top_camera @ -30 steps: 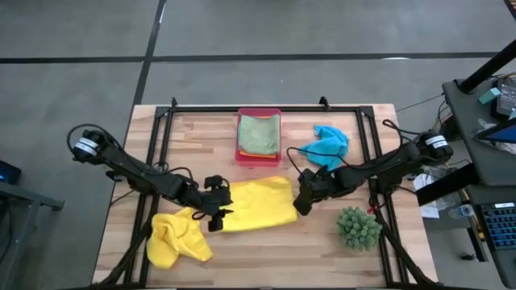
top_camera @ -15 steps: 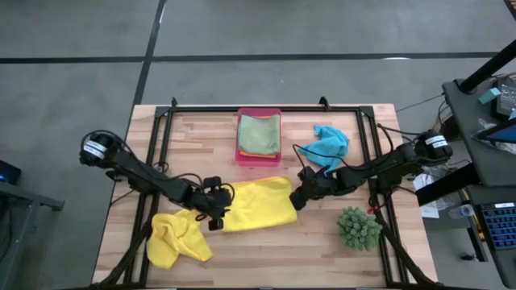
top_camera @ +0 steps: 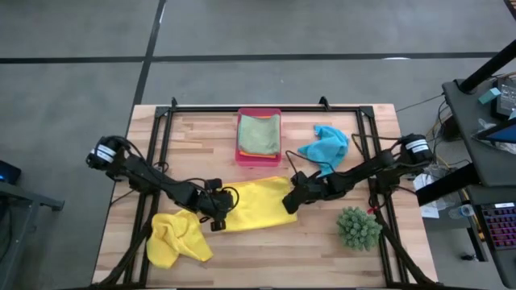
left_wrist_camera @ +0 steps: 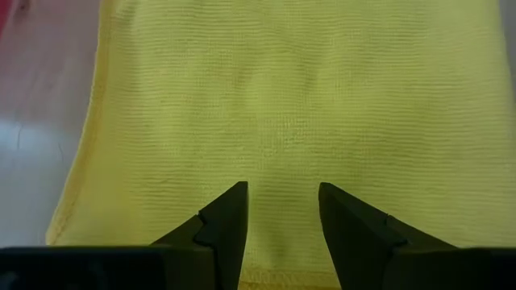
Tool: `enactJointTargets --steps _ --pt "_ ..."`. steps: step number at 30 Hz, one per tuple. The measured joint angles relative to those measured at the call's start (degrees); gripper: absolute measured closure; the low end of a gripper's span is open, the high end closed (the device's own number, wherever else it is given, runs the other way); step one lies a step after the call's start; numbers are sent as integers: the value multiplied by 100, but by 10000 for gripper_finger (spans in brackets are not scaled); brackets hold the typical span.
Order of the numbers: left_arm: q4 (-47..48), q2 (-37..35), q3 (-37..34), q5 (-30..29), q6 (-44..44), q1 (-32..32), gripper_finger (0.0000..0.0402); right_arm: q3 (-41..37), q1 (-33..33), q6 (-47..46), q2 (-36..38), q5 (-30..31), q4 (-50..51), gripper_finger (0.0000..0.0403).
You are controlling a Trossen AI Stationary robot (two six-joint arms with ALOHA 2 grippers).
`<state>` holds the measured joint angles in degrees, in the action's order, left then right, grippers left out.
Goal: Fold microfiber towels
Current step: Fold the top yellow towel
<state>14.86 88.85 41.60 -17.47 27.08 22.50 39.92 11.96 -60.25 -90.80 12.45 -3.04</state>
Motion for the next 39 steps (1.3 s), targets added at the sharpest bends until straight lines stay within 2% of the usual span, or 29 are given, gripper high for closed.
enactJointTargets --steps 7,15,26,33,39 --pt "-78 6 0 -103 -14 -2 263 -2 -101 244 -281 -98 -808 241" --pt "-93 6 0 -132 -34 -2 263 -1 -125 440 -380 -68 -974 255" --pt "-119 6 0 -153 -38 -37 263 -7 -141 625 -394 -65 -964 331" --pt "-183 6 0 -655 -45 -39 263 -7 -150 788 -394 -59 -959 382" --pt "-244 4 99 -669 -98 -37 263 -8 -150 912 -392 -61 -964 393"
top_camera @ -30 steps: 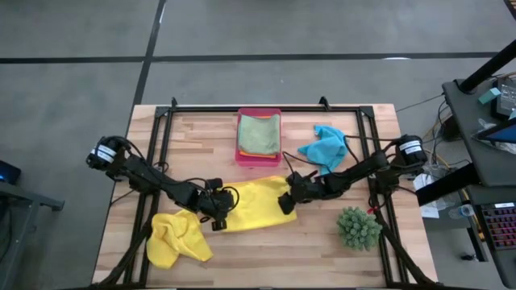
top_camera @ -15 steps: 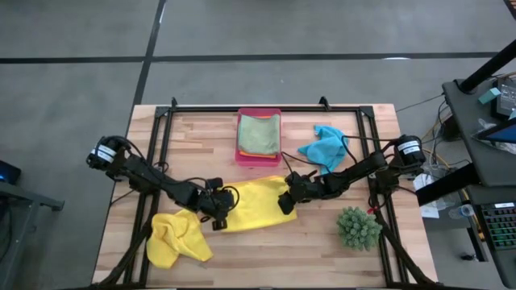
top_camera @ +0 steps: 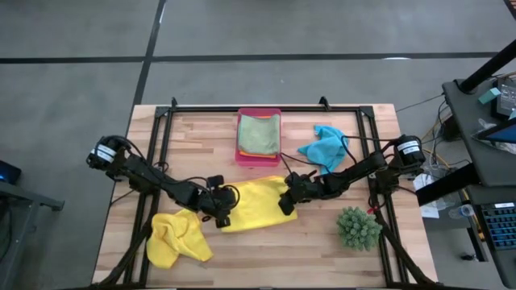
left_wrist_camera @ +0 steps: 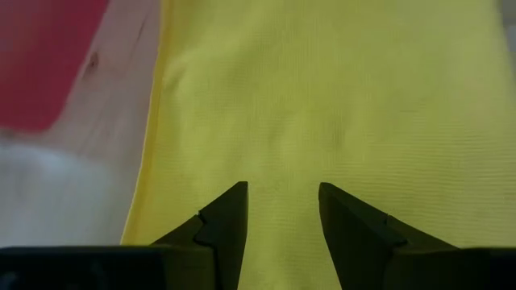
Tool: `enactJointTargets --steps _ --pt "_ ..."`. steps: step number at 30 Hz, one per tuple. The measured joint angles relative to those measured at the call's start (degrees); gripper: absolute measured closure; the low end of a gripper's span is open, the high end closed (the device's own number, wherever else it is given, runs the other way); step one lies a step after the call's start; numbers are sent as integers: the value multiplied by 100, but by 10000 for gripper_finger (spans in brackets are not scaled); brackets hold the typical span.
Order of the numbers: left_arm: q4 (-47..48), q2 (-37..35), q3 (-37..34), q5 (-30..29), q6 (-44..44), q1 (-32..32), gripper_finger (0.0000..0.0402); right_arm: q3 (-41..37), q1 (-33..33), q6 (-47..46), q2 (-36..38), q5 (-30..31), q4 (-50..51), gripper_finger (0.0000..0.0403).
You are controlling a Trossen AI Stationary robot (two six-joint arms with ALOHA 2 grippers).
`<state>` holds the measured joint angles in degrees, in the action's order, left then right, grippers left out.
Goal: Fold microfiber towels
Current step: Fold the top yellow towel
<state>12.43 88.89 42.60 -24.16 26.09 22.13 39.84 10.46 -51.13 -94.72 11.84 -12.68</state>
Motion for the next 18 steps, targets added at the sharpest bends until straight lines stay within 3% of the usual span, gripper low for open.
enactJointTargets --steps 18 --pt "-2 -7 91 -46 -276 -28 263 -1 0 230 160 -31 310 394"
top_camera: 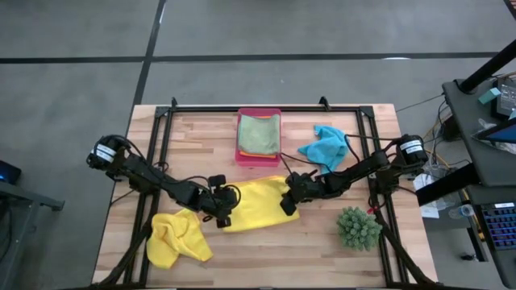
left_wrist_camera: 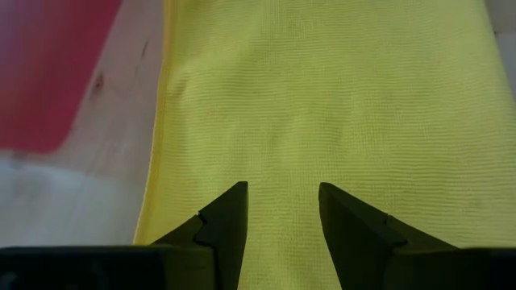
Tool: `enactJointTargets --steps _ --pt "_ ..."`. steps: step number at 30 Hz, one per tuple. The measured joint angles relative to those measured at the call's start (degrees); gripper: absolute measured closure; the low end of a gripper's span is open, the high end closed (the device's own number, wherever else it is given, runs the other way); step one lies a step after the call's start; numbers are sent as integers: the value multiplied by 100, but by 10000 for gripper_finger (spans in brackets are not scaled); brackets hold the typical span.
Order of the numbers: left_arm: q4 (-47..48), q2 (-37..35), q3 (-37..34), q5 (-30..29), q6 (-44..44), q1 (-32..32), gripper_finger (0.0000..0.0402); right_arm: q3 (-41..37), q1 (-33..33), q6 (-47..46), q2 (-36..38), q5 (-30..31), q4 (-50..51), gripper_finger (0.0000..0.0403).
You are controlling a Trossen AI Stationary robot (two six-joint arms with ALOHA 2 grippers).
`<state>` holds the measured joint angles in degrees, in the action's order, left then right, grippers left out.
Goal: Fold microfiber towels
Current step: Fold the top yellow towel
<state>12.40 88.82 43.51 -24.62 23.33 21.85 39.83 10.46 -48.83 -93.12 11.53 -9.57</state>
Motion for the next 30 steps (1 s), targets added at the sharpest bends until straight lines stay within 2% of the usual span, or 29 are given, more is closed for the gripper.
enactJointTargets --steps 12,22,30 --pt "-138 0 2 -154 -33 -4 263 0 0 6 292 0 645 394" --pt "-133 -165 2 -229 -329 -9 263 22 0 -258 1318 4 2685 394" --pt "-130 -559 1 -402 -479 -9 263 604 -8 -571 1818 202 4418 394"
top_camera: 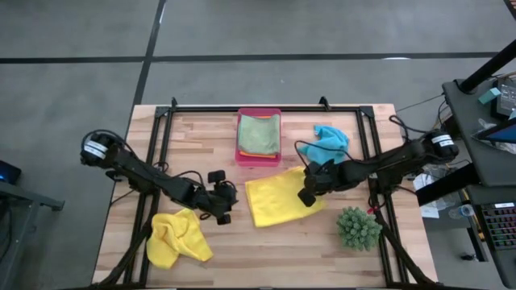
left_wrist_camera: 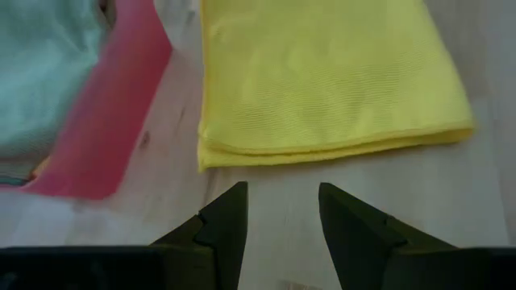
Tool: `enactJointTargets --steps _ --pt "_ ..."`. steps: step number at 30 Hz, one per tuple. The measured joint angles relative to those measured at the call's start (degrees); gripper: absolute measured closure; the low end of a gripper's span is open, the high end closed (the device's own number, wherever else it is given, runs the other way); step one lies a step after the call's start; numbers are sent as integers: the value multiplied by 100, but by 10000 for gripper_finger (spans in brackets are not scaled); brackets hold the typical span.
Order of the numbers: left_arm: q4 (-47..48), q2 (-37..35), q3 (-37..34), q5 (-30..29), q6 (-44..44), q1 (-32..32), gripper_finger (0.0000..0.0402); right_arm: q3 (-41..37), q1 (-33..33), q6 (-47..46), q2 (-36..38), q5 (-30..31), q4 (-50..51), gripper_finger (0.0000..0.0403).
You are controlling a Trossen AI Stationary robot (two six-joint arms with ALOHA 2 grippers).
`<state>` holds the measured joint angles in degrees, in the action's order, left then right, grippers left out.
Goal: Fold microfiber towels
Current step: Fold the top yellow towel
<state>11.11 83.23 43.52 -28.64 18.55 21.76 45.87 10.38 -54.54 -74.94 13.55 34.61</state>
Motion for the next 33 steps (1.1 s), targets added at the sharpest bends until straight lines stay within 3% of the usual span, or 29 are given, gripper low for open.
enactJointTargets --steps 6,24,33 --pt "11 -131 -202 73 50 85 263 655 -29 70 -357 1 462 394" --pt "24 -145 -307 245 212 131 263 3147 -29 483 -2665 -49 586 394" --pt "-60 -73 -305 245 216 136 263 3738 -29 557 -3313 8 685 394"
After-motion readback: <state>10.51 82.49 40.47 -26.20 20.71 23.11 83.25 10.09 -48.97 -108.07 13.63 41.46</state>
